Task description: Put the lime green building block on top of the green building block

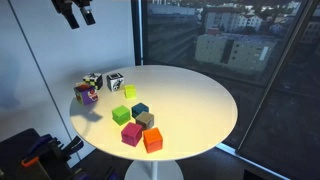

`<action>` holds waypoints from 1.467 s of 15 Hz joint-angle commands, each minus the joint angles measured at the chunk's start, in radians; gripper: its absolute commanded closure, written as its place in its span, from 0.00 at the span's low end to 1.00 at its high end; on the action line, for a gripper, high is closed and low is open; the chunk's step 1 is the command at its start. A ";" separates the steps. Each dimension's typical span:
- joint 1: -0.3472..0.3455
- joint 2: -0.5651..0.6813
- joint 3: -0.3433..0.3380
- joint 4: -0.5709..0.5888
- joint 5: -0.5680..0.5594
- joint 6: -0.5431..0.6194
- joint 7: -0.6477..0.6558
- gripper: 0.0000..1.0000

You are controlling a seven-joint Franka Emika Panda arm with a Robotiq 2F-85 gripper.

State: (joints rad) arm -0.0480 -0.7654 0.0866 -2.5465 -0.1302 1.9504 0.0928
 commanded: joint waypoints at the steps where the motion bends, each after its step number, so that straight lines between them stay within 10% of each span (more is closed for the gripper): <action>1: 0.011 0.001 -0.008 0.002 -0.007 -0.002 0.006 0.00; 22: 0.018 0.074 -0.021 0.006 0.018 0.050 0.011 0.00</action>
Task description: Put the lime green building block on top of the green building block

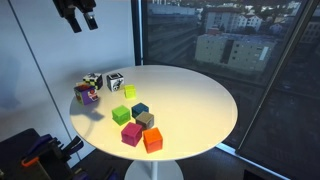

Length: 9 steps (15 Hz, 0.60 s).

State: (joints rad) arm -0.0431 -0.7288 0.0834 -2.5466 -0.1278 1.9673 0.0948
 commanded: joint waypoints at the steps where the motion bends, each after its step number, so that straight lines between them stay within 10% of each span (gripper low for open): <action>1: 0.014 0.052 -0.021 0.007 0.019 0.046 0.007 0.00; 9: 0.025 0.159 -0.069 0.001 0.104 0.183 -0.019 0.00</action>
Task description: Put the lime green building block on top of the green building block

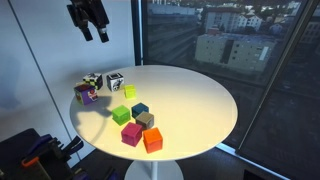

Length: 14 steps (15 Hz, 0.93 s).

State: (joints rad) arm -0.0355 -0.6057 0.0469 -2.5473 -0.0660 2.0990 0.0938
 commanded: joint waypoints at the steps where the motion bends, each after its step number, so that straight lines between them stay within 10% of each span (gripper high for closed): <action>1: 0.018 0.046 -0.037 0.000 0.051 0.073 -0.019 0.00; 14: -0.010 0.232 -0.057 0.030 0.115 0.149 0.019 0.00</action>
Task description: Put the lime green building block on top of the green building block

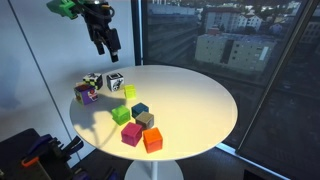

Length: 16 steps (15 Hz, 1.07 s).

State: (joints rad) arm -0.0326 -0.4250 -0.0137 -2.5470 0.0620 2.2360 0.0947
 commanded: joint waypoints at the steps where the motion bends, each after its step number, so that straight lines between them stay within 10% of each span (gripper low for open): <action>1: -0.013 0.065 0.003 0.033 -0.014 0.015 0.016 0.00; 16: -0.005 0.120 -0.001 0.035 -0.013 0.016 0.000 0.00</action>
State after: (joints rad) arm -0.0388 -0.3054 -0.0136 -2.5132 0.0490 2.2543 0.0947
